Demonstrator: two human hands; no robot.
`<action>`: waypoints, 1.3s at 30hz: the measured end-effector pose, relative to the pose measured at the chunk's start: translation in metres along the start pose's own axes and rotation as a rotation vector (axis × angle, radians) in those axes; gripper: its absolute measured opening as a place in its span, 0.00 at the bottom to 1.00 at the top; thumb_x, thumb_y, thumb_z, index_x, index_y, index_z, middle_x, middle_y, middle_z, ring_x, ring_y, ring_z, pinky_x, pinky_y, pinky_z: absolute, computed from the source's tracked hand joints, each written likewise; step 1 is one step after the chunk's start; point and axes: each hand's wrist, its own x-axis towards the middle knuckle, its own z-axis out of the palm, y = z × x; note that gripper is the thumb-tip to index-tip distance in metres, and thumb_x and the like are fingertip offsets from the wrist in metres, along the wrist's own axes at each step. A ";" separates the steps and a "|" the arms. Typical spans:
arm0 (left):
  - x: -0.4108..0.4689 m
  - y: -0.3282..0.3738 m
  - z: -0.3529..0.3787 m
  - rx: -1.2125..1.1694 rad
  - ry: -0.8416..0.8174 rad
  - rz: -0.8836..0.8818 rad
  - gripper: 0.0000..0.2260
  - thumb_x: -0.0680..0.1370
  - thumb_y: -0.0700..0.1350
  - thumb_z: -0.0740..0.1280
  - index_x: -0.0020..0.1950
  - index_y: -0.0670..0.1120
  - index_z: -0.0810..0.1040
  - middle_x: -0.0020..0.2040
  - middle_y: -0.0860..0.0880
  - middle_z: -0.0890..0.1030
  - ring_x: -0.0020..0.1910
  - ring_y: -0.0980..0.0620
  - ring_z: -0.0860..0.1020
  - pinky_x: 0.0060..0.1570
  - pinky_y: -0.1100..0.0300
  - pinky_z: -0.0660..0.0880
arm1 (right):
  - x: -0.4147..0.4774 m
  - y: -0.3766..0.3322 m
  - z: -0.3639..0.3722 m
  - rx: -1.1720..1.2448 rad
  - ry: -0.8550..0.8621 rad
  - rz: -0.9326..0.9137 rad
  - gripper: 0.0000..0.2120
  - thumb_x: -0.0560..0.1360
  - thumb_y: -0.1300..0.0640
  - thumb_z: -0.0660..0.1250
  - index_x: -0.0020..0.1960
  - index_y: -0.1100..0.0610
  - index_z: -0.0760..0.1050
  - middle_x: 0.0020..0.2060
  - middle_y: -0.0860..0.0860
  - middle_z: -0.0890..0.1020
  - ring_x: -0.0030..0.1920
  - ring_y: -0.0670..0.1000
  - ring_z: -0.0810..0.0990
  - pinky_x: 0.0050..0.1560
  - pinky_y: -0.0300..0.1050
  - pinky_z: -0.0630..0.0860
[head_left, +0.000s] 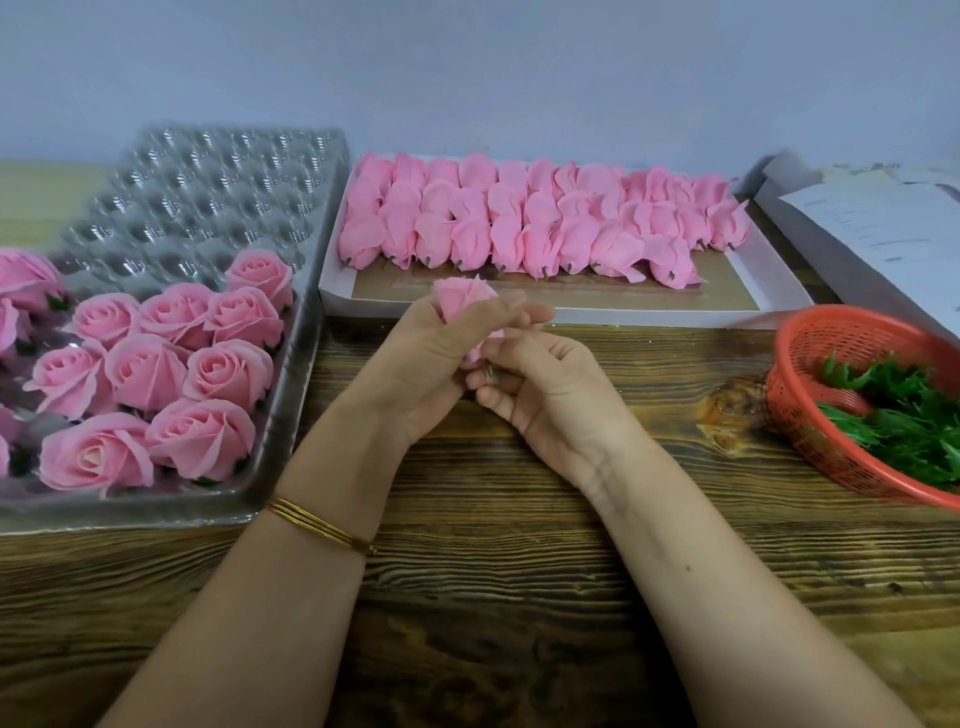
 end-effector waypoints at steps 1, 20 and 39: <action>0.000 0.000 0.000 -0.002 -0.005 0.011 0.08 0.70 0.50 0.73 0.35 0.48 0.81 0.52 0.44 0.86 0.53 0.48 0.82 0.55 0.45 0.67 | 0.000 0.000 0.000 0.012 -0.001 0.012 0.11 0.76 0.68 0.65 0.37 0.61 0.81 0.32 0.54 0.82 0.31 0.46 0.80 0.34 0.34 0.78; 0.005 -0.005 0.000 0.092 0.049 0.042 0.12 0.72 0.47 0.72 0.49 0.41 0.85 0.43 0.39 0.82 0.36 0.47 0.77 0.29 0.61 0.70 | -0.002 0.006 0.003 -0.277 0.153 -0.185 0.04 0.72 0.71 0.71 0.40 0.64 0.81 0.33 0.60 0.80 0.36 0.54 0.76 0.40 0.41 0.75; 0.001 -0.001 -0.002 0.022 -0.024 0.013 0.10 0.73 0.43 0.73 0.50 0.39 0.82 0.45 0.42 0.83 0.45 0.43 0.76 0.40 0.55 0.75 | -0.002 0.006 0.000 -0.321 0.213 -0.250 0.02 0.73 0.67 0.72 0.42 0.66 0.81 0.33 0.59 0.78 0.33 0.50 0.74 0.36 0.36 0.75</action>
